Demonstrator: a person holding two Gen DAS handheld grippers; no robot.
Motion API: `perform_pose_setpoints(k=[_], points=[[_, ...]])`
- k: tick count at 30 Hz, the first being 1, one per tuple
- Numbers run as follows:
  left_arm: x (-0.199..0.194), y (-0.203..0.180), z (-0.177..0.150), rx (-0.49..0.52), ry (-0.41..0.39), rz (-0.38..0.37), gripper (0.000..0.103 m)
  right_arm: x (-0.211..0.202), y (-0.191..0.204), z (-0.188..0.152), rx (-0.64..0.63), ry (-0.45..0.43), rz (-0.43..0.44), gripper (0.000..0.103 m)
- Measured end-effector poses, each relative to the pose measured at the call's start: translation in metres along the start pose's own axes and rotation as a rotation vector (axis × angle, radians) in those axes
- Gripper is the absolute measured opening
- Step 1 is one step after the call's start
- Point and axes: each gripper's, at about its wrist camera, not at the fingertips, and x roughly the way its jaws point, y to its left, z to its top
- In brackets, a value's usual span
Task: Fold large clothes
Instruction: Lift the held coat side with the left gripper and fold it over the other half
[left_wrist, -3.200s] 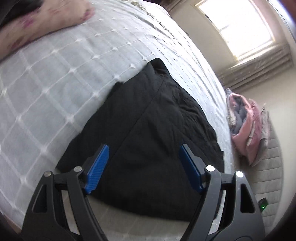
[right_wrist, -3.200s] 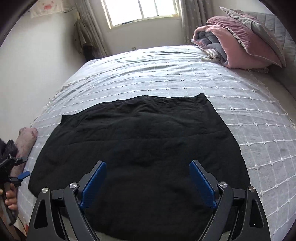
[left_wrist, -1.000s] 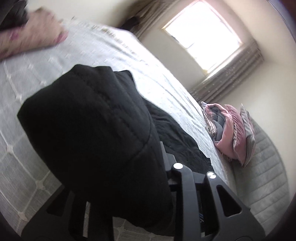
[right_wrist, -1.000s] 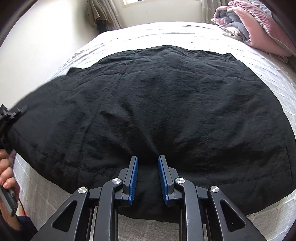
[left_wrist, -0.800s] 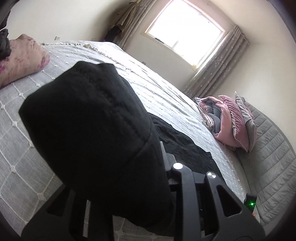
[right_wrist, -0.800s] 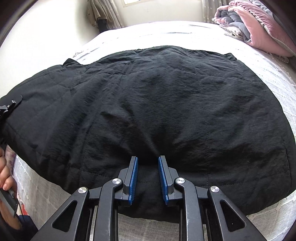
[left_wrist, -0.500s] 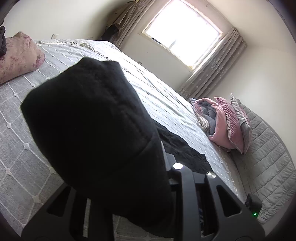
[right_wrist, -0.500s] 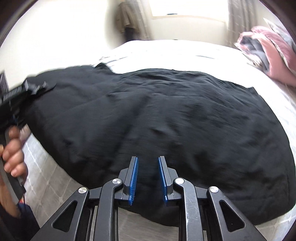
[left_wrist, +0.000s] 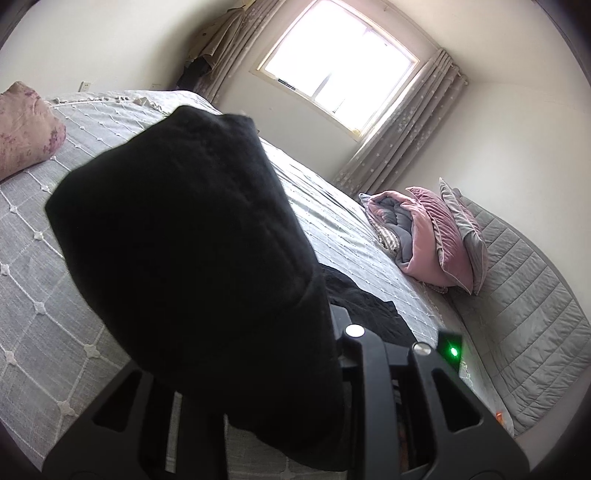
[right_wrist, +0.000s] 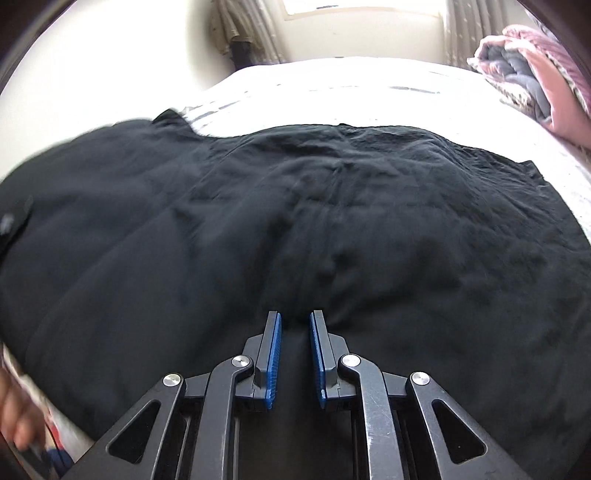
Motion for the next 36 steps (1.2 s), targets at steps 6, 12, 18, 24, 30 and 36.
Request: perform_pose_setpoints(k=[6, 12, 18, 24, 30, 36], points=[[0.003, 0.006, 0.001, -0.02, 0.002, 0.001, 0.028, 0.036, -0.008, 0.058, 0.037, 0.034, -0.01, 0.016], [0.0, -0.001, 0.0, 0.005, -0.005, 0.002, 0.028, 0.072, -0.014, 0.108, 0.051, 0.079, -0.075, 0.016], [-0.004, -0.014, -0.001, 0.079, -0.014, -0.017, 0.028, 0.108, -0.03, 0.146, 0.106, 0.087, -0.078, 0.016], [-0.004, -0.022, 0.0, 0.146, -0.03, -0.032, 0.028, 0.126, -0.04, 0.175, 0.145, 0.069, -0.066, 0.017], [-0.005, -0.02, 0.003, 0.158, -0.027, -0.034, 0.027, 0.059, -0.048, 0.134, 0.16, 0.023, 0.007, 0.018], [-0.005, -0.034, 0.005, 0.215, -0.039, -0.049, 0.026, -0.054, -0.087, 0.029, 0.258, 0.011, 0.065, 0.019]])
